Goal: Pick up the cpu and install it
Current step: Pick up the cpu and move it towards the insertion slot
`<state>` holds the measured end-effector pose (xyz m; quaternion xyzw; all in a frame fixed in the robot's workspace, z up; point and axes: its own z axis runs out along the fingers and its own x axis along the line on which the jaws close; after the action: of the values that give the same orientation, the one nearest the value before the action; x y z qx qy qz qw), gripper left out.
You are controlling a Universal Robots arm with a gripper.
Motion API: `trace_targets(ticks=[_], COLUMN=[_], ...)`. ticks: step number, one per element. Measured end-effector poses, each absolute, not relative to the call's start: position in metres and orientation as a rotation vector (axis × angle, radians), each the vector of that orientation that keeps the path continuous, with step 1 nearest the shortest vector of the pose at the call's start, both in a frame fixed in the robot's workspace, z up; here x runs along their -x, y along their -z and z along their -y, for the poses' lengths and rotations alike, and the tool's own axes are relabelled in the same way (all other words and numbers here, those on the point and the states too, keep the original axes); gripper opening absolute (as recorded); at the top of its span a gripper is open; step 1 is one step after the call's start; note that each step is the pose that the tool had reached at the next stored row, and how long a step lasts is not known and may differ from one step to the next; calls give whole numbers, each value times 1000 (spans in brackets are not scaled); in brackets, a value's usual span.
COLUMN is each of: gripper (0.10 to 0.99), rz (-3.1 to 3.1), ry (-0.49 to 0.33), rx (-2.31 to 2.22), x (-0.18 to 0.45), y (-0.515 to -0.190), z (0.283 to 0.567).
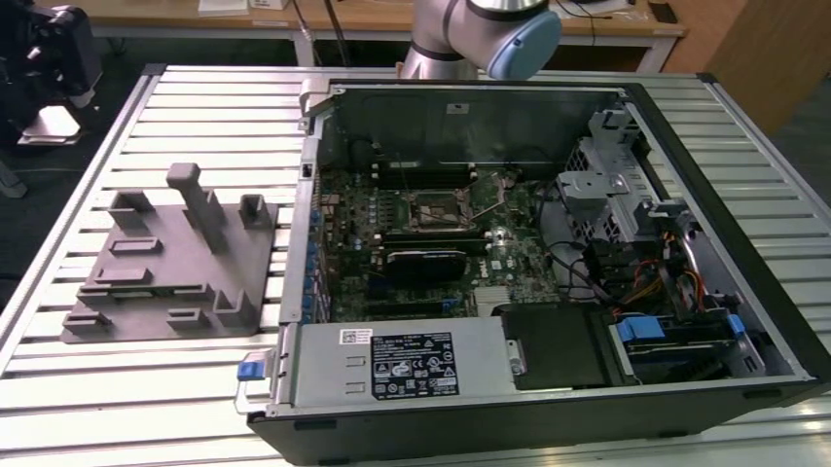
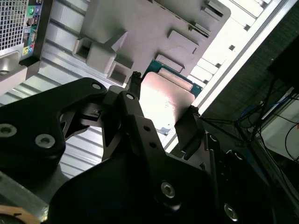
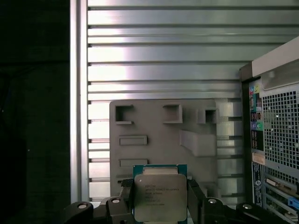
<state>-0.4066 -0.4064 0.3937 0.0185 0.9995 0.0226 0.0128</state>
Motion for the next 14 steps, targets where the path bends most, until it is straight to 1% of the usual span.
trace_targets(ticks=[14], gripper=[541], rz=[-3115], ry=[-70], rx=[-58], x=[375], y=[-394], z=[406])
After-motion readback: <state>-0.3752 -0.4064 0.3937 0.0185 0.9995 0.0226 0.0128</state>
